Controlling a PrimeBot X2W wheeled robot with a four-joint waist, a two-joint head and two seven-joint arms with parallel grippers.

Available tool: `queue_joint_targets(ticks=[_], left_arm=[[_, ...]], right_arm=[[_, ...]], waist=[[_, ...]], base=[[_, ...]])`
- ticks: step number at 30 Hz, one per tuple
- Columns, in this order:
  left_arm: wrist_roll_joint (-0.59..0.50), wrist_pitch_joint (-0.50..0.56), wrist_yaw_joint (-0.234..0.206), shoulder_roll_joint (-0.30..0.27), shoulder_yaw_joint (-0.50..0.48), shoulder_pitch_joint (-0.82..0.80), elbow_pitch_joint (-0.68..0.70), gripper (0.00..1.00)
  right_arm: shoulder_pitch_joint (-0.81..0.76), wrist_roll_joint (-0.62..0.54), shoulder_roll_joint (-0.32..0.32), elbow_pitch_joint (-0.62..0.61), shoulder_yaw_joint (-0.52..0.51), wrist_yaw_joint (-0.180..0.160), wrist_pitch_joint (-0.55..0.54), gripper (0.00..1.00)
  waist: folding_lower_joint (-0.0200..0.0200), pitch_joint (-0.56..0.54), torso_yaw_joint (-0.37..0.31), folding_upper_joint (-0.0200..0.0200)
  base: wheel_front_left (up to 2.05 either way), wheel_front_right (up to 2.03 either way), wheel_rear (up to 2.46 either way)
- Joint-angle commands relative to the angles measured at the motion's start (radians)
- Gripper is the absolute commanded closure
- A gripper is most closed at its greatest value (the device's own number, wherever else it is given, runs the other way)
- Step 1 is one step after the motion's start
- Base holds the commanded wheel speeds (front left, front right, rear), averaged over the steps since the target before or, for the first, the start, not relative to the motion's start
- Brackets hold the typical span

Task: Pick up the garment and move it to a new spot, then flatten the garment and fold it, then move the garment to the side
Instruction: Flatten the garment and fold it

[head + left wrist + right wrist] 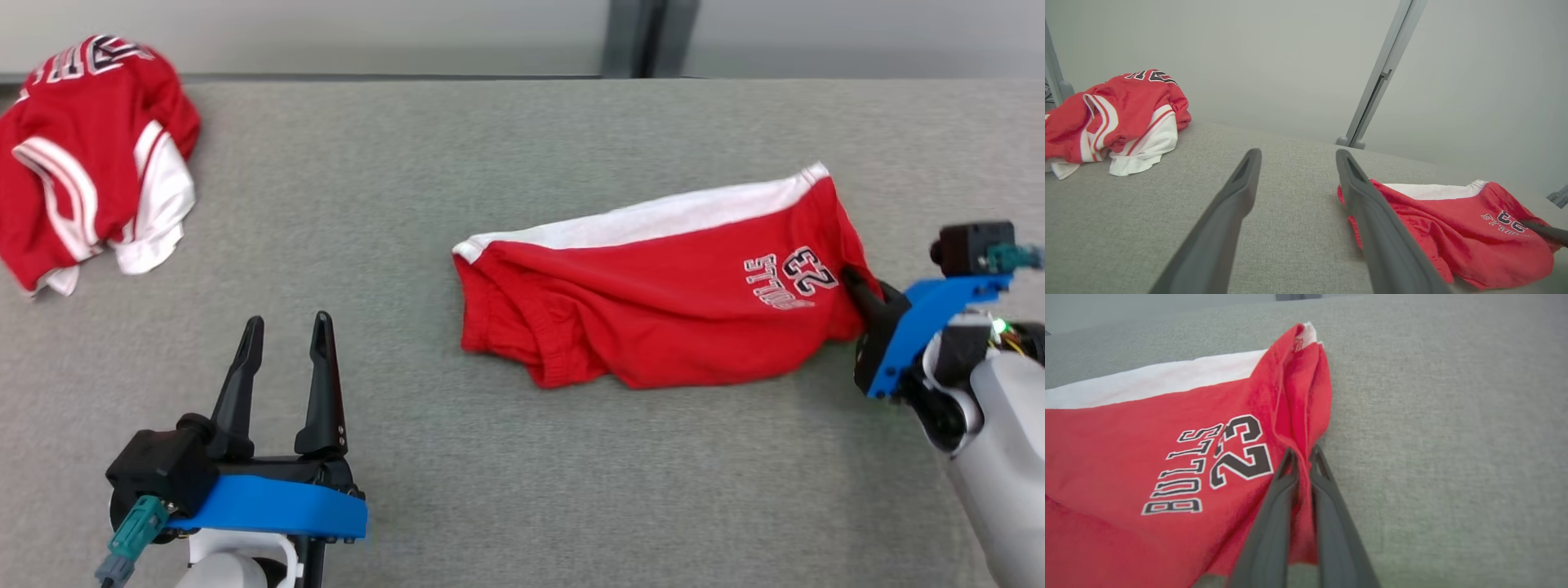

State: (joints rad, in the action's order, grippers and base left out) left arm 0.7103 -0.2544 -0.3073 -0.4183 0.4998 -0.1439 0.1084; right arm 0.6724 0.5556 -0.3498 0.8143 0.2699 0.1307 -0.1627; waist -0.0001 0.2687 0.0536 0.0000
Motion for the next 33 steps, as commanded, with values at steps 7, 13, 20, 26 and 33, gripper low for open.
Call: queue_joint_targets(ticks=[7, 13, 20, 26, 33], left_arm=[[0.0, -0.005, 0.005, 0.007, 0.003, 0.016, -0.037, 0.0], [-0.01, -0.005, 0.009, 0.003, 0.011, 0.014, -0.049, 0.0], [-0.018, -0.002, 0.018, 0.017, 0.032, -0.005, -0.063, 0.0], [-0.009, -0.005, 0.03, 0.039, 0.035, -0.006, -0.084, 0.0], [-0.012, -0.01, 0.051, 0.07, 0.028, -0.014, -0.105, 0.0]], right_arm=[[-0.165, -0.015, 0.024, -0.059, -0.087, 0.0, 0.121, 1.0], [-0.233, -0.048, 0.063, -0.127, -0.145, 0.0, 0.125, 1.0], [-0.188, -0.113, 0.107, -0.17, -0.191, 0.0, 0.096, 1.0], [-0.079, -0.174, 0.178, -0.214, -0.144, 0.0, 0.057, 1.0], [0.042, -0.18, 0.277, -0.2, 0.023, 0.0, 0.014, 1.0]], waist=[[0.0001, -0.053, -0.114, 0.0], [0.0001, -0.056, -0.165, 0.0], [0.0001, -0.052, -0.153, 0.0], [0.0001, -0.056, -0.113, 0.0], [0.0001, -0.054, -0.052, 0.0]], base=[[0.0, 0.0, 0.0], [0.0, 0.0, 0.0], [0.0, 0.0, 0.0], [0.0, 0.0, 0.0], [0.0, 0.0, 0.0]])
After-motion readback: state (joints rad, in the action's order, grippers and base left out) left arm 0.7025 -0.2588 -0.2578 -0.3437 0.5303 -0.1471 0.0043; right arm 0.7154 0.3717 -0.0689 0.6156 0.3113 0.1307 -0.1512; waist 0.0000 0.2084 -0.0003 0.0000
